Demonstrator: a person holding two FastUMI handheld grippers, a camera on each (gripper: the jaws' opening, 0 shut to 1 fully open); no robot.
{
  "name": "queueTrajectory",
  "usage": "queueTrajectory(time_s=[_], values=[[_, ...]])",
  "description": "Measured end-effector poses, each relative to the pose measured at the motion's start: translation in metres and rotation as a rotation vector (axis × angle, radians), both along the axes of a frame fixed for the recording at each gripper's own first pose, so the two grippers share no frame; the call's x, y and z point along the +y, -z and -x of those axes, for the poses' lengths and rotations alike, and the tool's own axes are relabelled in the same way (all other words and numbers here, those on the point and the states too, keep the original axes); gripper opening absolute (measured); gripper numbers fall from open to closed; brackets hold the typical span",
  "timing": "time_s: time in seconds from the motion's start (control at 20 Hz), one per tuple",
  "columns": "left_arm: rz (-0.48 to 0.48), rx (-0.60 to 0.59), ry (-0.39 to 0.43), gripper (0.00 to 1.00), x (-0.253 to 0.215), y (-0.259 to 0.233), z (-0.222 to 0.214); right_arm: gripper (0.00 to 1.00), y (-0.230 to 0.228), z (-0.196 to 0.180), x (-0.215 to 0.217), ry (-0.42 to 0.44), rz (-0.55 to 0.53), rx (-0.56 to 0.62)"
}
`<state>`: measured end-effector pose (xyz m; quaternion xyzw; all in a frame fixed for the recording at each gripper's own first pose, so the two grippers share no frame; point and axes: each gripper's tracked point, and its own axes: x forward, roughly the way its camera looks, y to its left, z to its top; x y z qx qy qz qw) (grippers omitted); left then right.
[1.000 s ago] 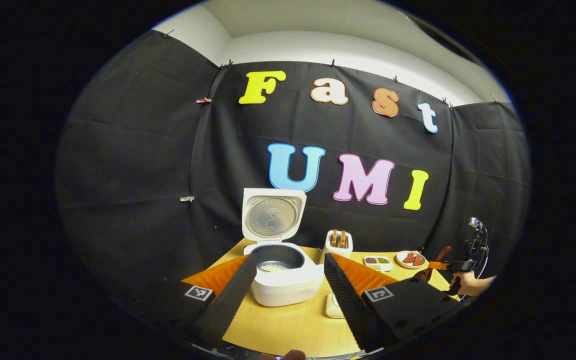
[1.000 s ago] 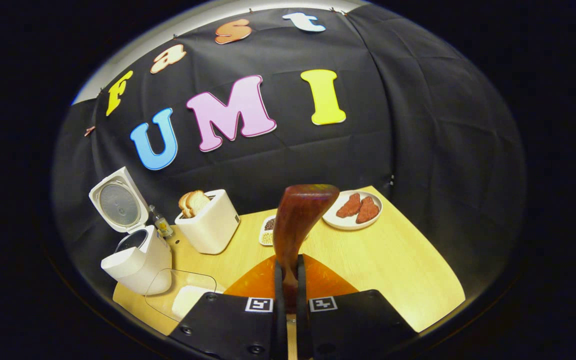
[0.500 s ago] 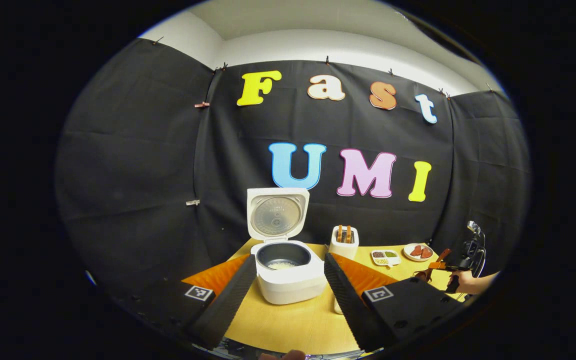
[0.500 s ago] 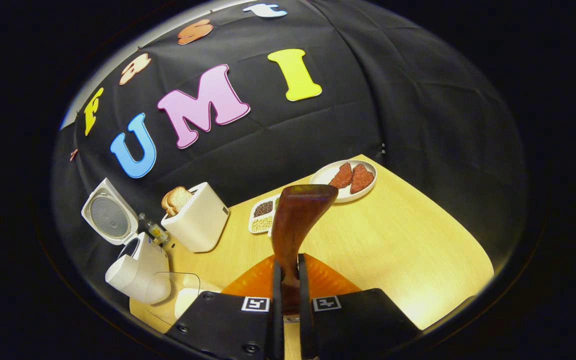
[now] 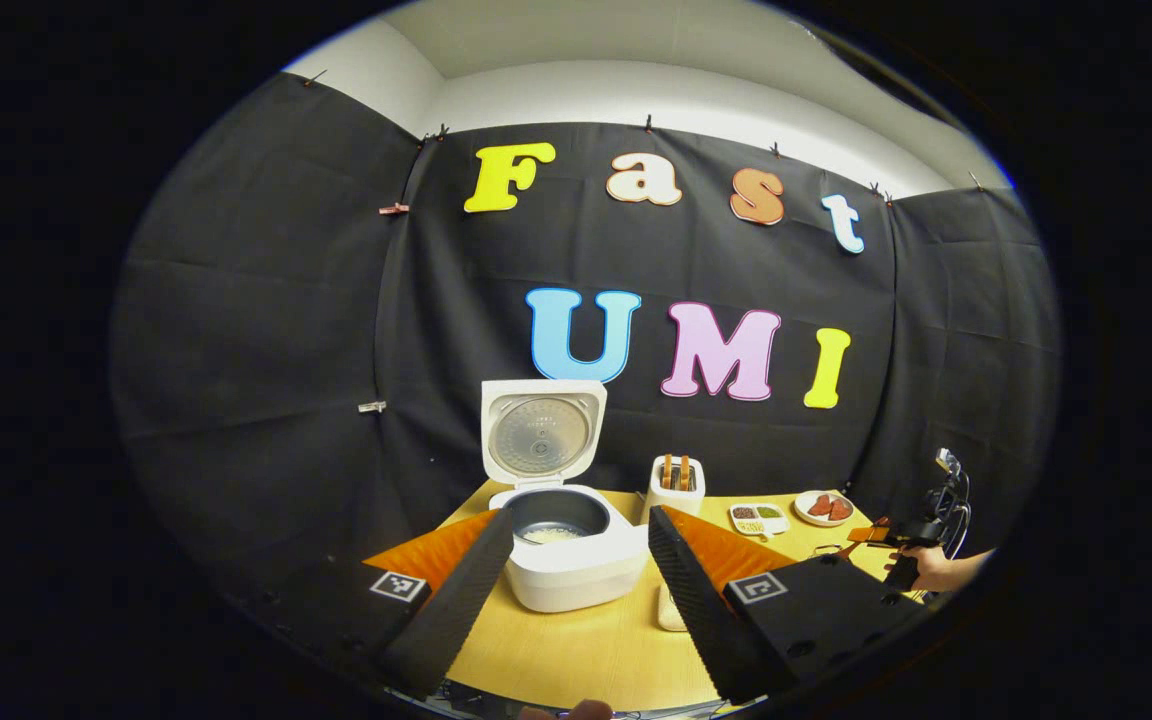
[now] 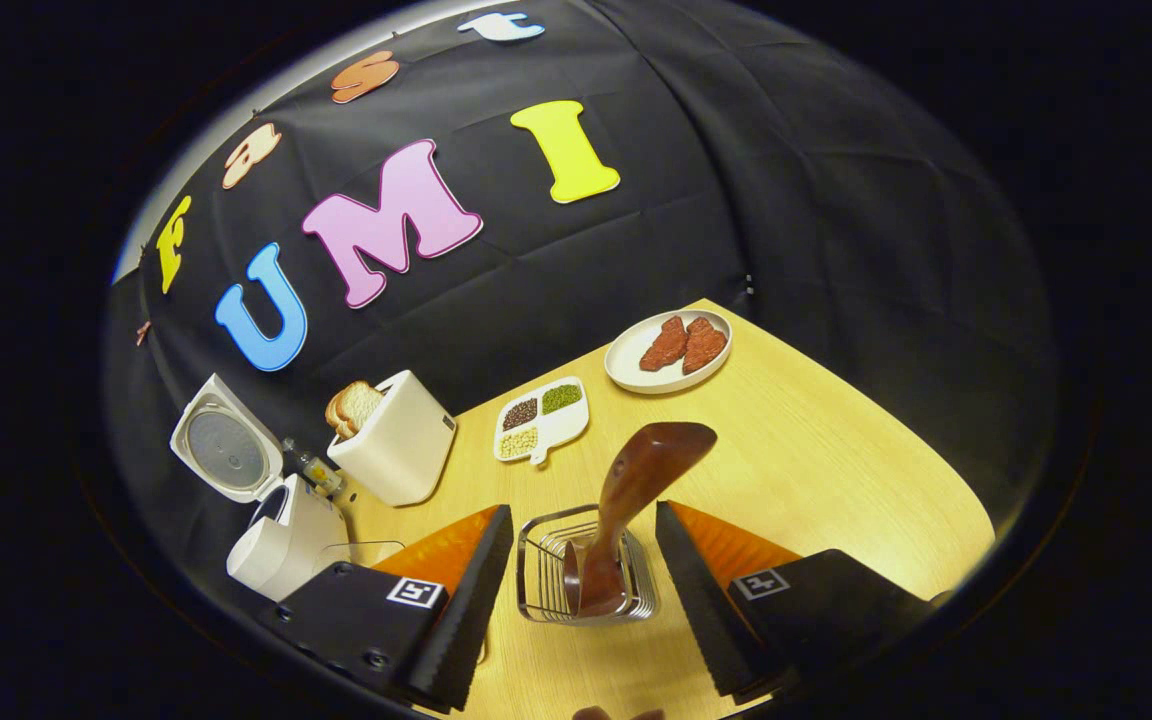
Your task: Close the left gripper, press the button to open the rice cooker; take a wooden spoon from the chopstick holder with the right hand, scoop a spoonful of rice and pour it into the rice cooker, then put the wooden spoon back into the chopstick holder.
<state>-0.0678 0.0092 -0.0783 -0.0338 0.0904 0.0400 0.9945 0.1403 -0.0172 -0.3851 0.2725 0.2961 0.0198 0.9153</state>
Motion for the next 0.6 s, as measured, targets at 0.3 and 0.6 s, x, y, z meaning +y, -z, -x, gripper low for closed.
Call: queueTrajectory(time_s=[0.3, 0.6], values=[[-0.004, -0.040, 0.041, 0.94, 0.005, -0.014, -0.019, 0.96, -0.027, 0.041, -0.005, 0.011, 0.014, 0.000], [0.025, -0.147, 0.054, 0.95, 0.021, -0.048, -0.057, 0.96, -0.102, 0.075, -0.007, -0.014, 0.130, -0.117]])
